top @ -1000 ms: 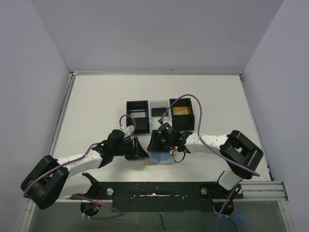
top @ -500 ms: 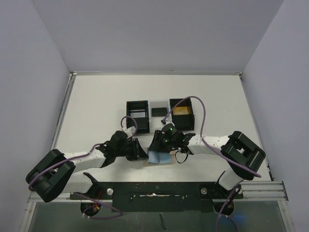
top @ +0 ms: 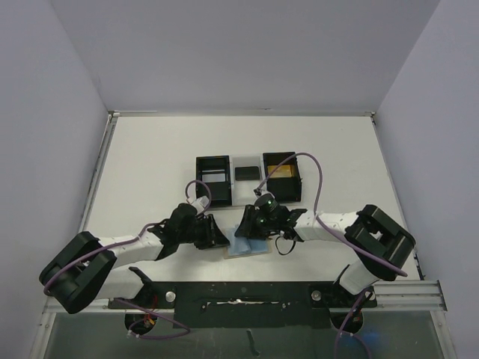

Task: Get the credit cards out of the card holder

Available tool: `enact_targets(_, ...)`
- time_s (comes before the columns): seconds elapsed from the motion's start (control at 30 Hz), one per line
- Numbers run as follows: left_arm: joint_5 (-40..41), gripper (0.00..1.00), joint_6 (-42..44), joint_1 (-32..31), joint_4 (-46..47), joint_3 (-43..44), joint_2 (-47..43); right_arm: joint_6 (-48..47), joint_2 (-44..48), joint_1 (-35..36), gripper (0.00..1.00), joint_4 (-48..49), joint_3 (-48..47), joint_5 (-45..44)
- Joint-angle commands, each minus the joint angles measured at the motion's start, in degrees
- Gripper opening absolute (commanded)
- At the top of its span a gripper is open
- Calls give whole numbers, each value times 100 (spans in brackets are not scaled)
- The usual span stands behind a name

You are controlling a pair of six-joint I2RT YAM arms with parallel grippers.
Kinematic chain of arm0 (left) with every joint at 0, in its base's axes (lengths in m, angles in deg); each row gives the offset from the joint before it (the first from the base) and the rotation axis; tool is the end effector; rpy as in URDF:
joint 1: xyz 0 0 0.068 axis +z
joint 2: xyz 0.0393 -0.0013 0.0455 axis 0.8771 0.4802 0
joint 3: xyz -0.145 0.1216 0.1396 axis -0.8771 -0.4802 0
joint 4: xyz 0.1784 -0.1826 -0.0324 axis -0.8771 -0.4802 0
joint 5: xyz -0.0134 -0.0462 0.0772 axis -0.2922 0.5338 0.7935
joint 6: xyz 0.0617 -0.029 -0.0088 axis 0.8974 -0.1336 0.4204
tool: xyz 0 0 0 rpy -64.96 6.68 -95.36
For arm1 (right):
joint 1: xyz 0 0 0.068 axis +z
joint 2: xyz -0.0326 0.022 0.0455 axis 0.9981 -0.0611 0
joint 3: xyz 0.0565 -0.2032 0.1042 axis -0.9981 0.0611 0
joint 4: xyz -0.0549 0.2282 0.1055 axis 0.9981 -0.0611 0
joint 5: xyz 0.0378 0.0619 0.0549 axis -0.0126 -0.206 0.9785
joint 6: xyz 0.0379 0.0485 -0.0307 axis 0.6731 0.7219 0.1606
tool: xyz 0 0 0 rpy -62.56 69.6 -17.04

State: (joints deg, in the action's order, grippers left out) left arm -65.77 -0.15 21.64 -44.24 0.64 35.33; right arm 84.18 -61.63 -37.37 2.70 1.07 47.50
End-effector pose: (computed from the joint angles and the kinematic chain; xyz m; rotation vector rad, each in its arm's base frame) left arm 0.1694 -0.1645 0.0791 -0.1180 2.5638 -1.1412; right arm 0.1899 0.2321 0.0914 0.1384 2.6664 0.9432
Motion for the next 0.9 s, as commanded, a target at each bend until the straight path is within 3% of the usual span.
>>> enact_targets(0.0, -167, 34, 113, -9, 260, 111, -256, 134, 344, -61, 35, 79, 122, -18)
enact_targets(0.3, -534, 36, 91, -68, 407, 380, -58, 399, 746, -234, 35, 184, 358, -218)
enact_targets(0.63, -564, 37, 0, -392, 619, 618, 310, 58, 1255, -140, 37, -1808, 17, -1662)
enact_targets(0.87, 9, 37, 243, -402, -187, 755, -192, 59, 1842, -46, 43, -3142, -279, -2523)
